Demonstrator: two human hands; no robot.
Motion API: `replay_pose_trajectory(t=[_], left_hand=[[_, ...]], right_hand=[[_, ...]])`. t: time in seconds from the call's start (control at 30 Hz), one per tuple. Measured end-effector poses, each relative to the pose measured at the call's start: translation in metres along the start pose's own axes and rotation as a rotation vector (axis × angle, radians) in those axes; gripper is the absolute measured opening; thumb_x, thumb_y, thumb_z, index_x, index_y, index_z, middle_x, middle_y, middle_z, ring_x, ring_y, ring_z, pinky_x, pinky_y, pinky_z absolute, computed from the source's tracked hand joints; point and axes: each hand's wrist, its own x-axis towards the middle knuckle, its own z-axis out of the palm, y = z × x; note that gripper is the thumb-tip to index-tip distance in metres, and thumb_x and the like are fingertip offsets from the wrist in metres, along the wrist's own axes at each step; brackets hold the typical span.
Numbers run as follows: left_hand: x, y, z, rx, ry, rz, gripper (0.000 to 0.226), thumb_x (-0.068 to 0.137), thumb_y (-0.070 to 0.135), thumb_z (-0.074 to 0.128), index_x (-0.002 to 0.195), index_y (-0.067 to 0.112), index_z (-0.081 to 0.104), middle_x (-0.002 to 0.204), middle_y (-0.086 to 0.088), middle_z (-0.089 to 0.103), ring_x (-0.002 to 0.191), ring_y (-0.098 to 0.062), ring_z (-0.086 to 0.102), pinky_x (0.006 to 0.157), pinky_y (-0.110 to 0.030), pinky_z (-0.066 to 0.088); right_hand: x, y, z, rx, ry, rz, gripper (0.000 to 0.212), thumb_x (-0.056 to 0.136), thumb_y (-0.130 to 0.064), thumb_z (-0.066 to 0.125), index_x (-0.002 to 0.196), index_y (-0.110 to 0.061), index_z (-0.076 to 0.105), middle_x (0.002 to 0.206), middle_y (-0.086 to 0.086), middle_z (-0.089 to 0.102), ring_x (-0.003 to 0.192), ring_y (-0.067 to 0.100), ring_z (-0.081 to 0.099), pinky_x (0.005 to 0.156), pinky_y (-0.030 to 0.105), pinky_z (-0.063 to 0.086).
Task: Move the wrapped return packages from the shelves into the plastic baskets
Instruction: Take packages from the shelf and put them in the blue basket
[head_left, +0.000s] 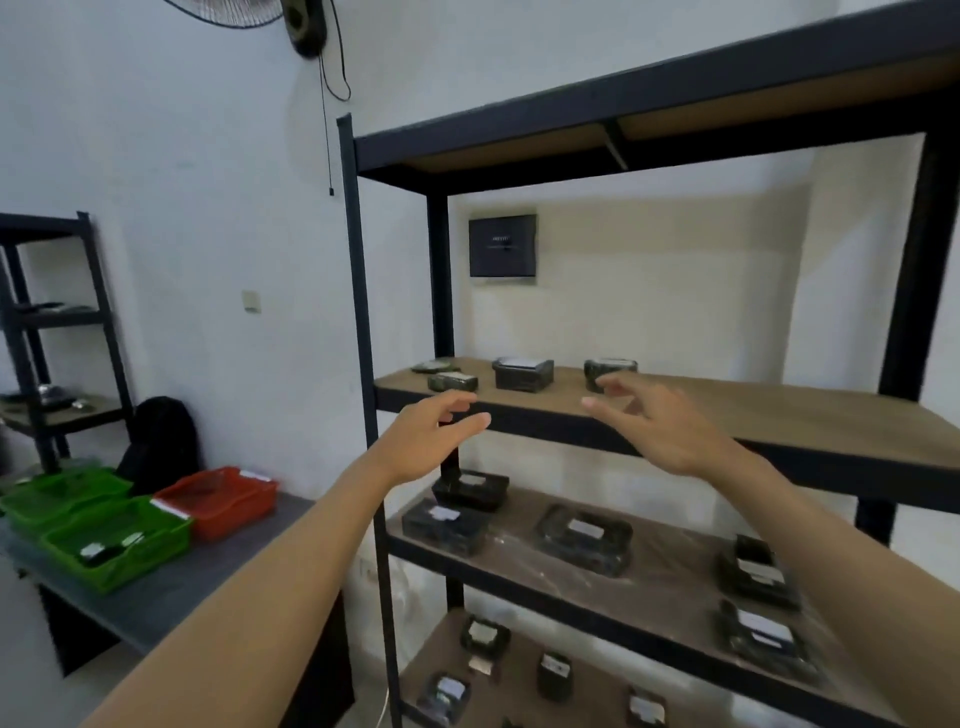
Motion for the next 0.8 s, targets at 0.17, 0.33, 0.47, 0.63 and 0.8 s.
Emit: replay_pose_trajectory(t=[0.17,0.33,0.47,0.63,0.8], left_hand=[[0.057,-0.058,-0.035,-0.043,-0.002,0.063,0.051,0.100,0.043,0.057,0.147,0.025,0.051,0.147,0.006,0.054,0.134,-0.013,0.049,0.114,-0.034,0.038],[0.120,-0.118,-0.064,-0.069,-0.037,0.150,0.048,0.101,0.043,0.055,0.146,0.028,0.051,0.145,0.009,0.053,0.126,-0.005,0.047,0.104,-0.025,0.038],[0.173,-0.163,-0.080,-0.109,-0.093,0.234,0.049,0.100,0.047,0.054,0.146,0.031,0.050,0.144,0.012,0.054,0.131,-0.005,0.047,0.106,-0.027,0.039],[0.230,-0.193,-0.088,-0.095,-0.181,0.316,0.048,0.100,0.048,0.055,0.144,0.031,0.052,0.143,0.011,0.056,0.128,-0.006,0.052,0.110,-0.036,0.042],[0.269,-0.204,-0.073,-0.080,-0.248,0.318,0.049,0.098,0.051,0.057,0.143,0.031,0.054,0.138,0.012,0.060,0.124,-0.007,0.056,0.107,-0.033,0.045]], right_hand=[[0.048,-0.017,0.039,-0.007,0.054,0.020,0.067,0.092,-0.068,0.048,0.143,-0.024,0.054,0.142,-0.006,0.059,0.114,0.010,0.056,0.095,0.028,0.040],[0.088,-0.033,0.073,-0.027,0.125,0.084,0.071,0.085,-0.071,0.043,0.136,-0.025,0.059,0.127,-0.011,0.062,0.109,0.010,0.058,0.091,0.027,0.039],[0.117,-0.036,0.097,-0.048,0.232,0.183,0.061,0.090,-0.068,0.048,0.131,-0.025,0.063,0.120,-0.015,0.064,0.106,0.005,0.060,0.085,0.021,0.042],[0.153,-0.037,0.122,-0.097,0.323,0.309,0.049,0.096,-0.059,0.051,0.125,-0.023,0.067,0.114,-0.014,0.066,0.104,0.005,0.060,0.086,0.023,0.041],[0.194,-0.027,0.135,-0.084,0.342,0.478,0.047,0.099,-0.057,0.050,0.122,-0.021,0.069,0.109,-0.011,0.063,0.103,0.009,0.055,0.089,0.026,0.036]])
